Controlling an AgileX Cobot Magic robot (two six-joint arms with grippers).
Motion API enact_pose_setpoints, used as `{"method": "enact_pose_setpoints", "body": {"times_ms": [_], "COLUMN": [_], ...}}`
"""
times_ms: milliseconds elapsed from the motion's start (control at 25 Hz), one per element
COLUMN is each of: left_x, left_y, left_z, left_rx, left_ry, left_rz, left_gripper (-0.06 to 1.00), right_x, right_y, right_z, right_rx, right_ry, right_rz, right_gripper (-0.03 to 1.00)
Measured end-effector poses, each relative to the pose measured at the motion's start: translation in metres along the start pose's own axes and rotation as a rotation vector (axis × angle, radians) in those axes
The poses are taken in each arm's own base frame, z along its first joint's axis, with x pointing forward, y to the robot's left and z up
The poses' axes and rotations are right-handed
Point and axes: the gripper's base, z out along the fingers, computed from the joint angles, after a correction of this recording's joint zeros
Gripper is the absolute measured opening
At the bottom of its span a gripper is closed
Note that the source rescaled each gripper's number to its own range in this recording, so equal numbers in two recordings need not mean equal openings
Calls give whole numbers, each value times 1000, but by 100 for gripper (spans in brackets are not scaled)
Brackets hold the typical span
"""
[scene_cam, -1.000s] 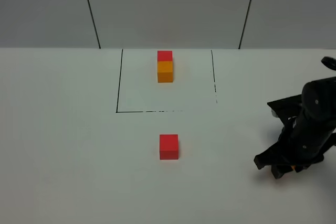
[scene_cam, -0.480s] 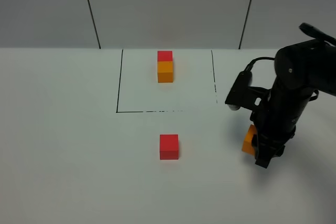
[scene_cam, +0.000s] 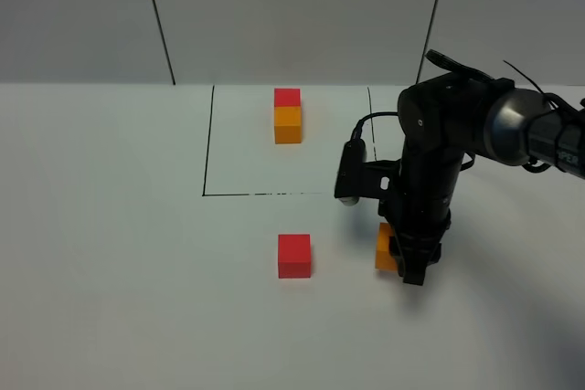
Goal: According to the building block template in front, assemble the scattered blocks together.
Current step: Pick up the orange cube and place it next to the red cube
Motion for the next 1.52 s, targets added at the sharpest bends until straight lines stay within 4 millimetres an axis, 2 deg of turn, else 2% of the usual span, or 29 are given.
{"method": "enact_pose_setpoints", "body": {"times_ms": [280, 600, 1160, 1520], "left_x": [0, 0, 0, 0], "left_y": [0, 0, 0, 0], "left_z": [0, 0, 0, 0], "left_rx": [0, 0, -2, -2], "left_ry": [0, 0, 0, 0], "left_rz": [0, 1, 2, 2], "left_gripper": [71, 71, 71, 71], "right_x": [-22, -33, -47, -54], "right_y": [-8, -7, -5, -5], "right_z": [14, 33, 43, 41], "right_rx": [9, 2, 34, 54], "right_ry": [7, 18, 12, 27], "right_rz": [-59, -86, -125, -157], "right_gripper": [0, 0, 0, 0]}}
